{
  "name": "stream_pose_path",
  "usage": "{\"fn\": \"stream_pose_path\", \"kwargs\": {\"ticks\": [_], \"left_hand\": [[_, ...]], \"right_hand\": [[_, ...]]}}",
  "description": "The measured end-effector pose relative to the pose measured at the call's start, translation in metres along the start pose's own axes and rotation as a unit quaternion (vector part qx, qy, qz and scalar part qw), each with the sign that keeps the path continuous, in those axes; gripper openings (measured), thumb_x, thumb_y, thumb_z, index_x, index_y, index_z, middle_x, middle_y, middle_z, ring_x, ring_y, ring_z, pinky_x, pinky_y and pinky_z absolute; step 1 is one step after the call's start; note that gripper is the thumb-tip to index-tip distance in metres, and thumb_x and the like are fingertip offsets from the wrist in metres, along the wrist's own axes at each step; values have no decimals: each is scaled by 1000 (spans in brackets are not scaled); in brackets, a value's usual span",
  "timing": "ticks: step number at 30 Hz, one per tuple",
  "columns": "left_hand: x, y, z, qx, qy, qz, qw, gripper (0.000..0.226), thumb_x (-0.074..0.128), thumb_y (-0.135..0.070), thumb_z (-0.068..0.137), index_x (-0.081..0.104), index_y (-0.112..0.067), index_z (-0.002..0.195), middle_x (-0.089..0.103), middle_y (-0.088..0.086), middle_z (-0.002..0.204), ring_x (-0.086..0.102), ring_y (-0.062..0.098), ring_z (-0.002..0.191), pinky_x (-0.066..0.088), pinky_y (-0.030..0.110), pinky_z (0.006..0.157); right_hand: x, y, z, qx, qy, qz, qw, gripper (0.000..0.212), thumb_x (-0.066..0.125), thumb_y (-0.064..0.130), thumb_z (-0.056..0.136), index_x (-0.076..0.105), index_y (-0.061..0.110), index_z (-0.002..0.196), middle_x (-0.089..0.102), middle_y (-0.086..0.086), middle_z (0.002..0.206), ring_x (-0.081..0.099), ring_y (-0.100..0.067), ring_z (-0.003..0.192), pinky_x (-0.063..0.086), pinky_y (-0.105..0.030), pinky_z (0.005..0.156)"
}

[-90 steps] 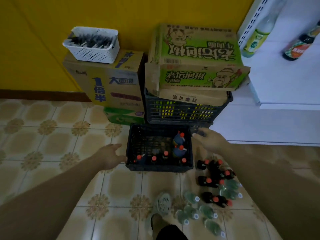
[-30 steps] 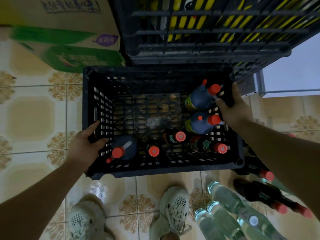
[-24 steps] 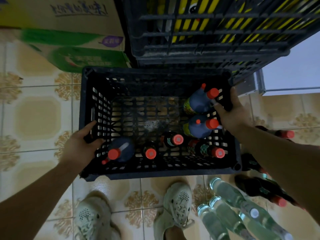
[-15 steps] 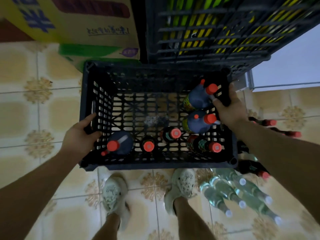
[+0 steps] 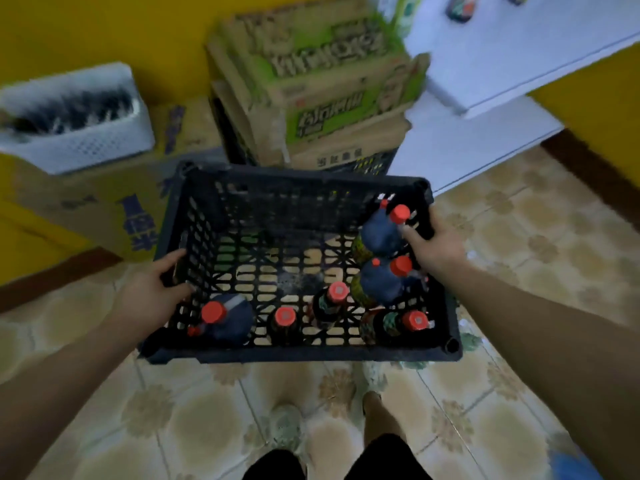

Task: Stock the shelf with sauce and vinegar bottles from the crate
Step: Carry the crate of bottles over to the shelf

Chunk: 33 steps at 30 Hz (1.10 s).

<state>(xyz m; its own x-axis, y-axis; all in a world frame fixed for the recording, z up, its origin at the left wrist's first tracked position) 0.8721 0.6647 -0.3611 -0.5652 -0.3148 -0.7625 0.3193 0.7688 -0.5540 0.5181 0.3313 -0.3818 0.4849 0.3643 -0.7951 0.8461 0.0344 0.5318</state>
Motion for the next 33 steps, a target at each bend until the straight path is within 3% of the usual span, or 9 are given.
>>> {"fn": "stream_pose_path", "kwargs": {"ticks": [2, 6, 10, 14, 17, 20, 24, 29, 33], "left_hand": [[-23, -35, -11, 35, 20, 20, 999, 60, 70, -21, 84, 45, -41, 135, 61, 4, 123, 57, 9, 55, 40, 22, 39], [-37, -102, -40, 128, 63, 36, 989, 60, 71, -22, 83, 46, -40, 134, 66, -7, 101, 56, 12, 55, 46, 27, 46], [-18, -169, -74, 204, 97, 49, 973, 61, 73, -20, 81, 49, -38, 133, 61, 5, 124, 54, 10, 66, 45, 23, 52], [27, -226, -119, 262, 140, 63, 953, 62, 75, -19, 77, 51, -37, 131, 68, 9, 101, 60, 20, 69, 46, 30, 57], [69, -265, -160, 294, 168, 66, 938, 64, 76, -13, 73, 54, -33, 130, 67, 5, 78, 58, 18, 53, 44, 28, 52], [116, -300, -205, 314, 195, 73, 926, 64, 75, -10, 73, 55, -35, 128, 64, 2, 54, 57, 22, 43, 48, 32, 48], [176, -341, -268, 347, 245, 77, 902, 64, 73, -7, 75, 53, -33, 130, 68, 4, 62, 60, 23, 44, 50, 32, 49], [236, -400, -329, 383, 283, 92, 875, 64, 73, -6, 76, 52, -28, 132, 68, 2, 88, 58, 10, 46, 44, 21, 49], [277, -453, -350, 393, 310, 97, 860, 65, 71, -2, 77, 51, -26, 133, 67, 7, 79, 53, 14, 41, 44, 23, 47]], "right_hand": [[-39, -7, -34, 34, -10, 31, 999, 83, 54, 66, 84, 12, 43, 152, 62, -11, 125, 65, -38, 93, 57, -47, 77], [-107, -46, -99, 94, -55, 80, 991, 85, 53, 68, 84, 6, 46, 151, 64, -10, 115, 67, -27, 70, 59, -42, 61], [-166, -104, -156, 146, -96, 81, 981, 87, 51, 67, 85, 3, 41, 152, 65, -2, 91, 63, -22, 65, 48, -29, 45], [-218, -175, -213, 197, -141, 106, 964, 89, 56, 64, 85, 4, 39, 153, 59, -7, 130, 61, -17, 71, 45, -26, 49], [-261, -228, -255, 223, -180, 71, 955, 89, 57, 64, 84, 9, 36, 153, 63, -8, 124, 59, -16, 69, 40, -25, 47], [-298, -286, -298, 254, -201, 71, 943, 87, 58, 62, 84, 13, 37, 153, 60, -6, 131, 62, -26, 97, 41, -28, 61], [-344, -358, -345, 294, -218, 43, 930, 87, 56, 63, 84, 14, 34, 153, 57, -6, 136, 59, -31, 112, 43, -31, 71], [-390, -426, -382, 346, -234, 50, 907, 84, 54, 65, 84, 18, 34, 153, 59, -7, 131, 61, -30, 102, 45, -31, 64], [-417, -464, -388, 371, -264, 67, 888, 80, 56, 61, 85, 24, 32, 151, 62, -10, 124, 62, -32, 101, 50, -34, 71]]}}
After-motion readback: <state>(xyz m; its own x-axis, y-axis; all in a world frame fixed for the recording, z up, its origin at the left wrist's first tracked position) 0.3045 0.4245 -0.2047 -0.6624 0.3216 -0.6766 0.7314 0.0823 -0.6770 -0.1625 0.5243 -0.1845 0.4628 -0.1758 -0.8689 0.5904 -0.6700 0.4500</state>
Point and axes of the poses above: each hand's wrist, its own z-axis towards the middle knuckle, its own x-axis out of the palm, y = z × x, the point moved 6 cm from there along z, towards the middle knuckle
